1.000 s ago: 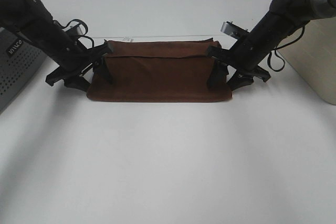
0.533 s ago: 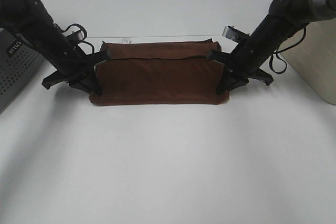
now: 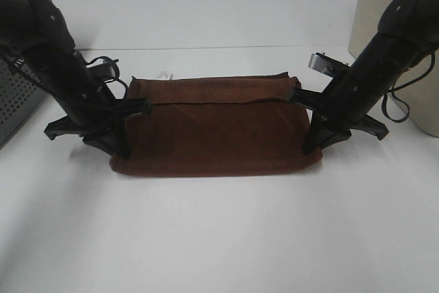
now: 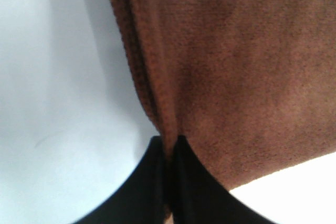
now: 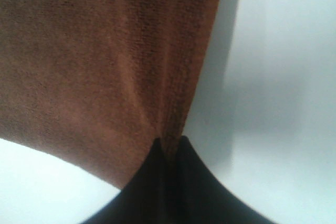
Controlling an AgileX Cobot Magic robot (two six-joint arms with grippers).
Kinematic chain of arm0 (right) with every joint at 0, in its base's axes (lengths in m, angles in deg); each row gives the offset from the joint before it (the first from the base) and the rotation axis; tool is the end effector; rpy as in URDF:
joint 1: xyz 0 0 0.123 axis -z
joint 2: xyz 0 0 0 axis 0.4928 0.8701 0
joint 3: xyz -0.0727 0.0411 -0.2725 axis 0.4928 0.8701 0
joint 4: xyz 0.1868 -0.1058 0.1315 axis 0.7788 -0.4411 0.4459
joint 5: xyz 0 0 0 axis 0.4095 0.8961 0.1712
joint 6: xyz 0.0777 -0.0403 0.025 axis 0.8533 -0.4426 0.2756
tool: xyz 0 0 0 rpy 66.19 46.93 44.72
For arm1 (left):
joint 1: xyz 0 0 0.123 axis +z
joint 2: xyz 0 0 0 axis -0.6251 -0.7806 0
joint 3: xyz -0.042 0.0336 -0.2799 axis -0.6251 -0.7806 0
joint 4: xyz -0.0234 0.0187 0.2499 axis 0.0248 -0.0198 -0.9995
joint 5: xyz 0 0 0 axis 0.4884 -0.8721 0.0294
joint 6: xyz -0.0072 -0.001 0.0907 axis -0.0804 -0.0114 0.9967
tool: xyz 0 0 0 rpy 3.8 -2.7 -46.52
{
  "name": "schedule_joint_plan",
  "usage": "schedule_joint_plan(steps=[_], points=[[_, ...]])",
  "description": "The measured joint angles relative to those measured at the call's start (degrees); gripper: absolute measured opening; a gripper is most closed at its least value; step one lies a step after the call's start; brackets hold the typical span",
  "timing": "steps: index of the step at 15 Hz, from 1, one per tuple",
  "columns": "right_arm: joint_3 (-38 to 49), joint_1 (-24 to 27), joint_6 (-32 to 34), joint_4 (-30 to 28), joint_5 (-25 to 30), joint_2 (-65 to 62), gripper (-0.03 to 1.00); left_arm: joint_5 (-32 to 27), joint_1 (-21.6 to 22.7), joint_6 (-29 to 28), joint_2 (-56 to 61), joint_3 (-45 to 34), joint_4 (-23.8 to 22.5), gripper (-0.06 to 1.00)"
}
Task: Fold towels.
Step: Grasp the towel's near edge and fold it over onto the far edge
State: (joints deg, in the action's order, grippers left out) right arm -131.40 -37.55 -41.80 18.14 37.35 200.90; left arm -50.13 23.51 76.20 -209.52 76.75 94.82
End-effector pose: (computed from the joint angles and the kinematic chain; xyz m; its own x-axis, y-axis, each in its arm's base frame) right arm 0.3694 0.0853 0.1080 -1.0000 0.0055 0.0072 0.0078 0.9309 0.3652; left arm 0.3755 -0.1329 0.1068 -0.9990 -0.0441 0.0086 -0.0444 0.9388 -0.3415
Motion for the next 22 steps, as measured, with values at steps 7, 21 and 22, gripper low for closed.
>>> schedule_joint_plan(steps=[7,21,22], points=[[17.1,-0.1,-4.8,4.4,-5.7,-7.7,0.0,8.9,0.0,-0.8,12.7,-19.5,3.3,0.01],[-8.1,-0.1,-4.6,4.3,-5.4,-3.7,0.0,16.4,1.6,-4.0,6.1,0.6,3.4,0.01],[-10.0,-0.1,-4.4,4.2,-5.4,-1.8,0.0,16.4,1.6,-4.0,5.1,1.7,3.3,0.01]])
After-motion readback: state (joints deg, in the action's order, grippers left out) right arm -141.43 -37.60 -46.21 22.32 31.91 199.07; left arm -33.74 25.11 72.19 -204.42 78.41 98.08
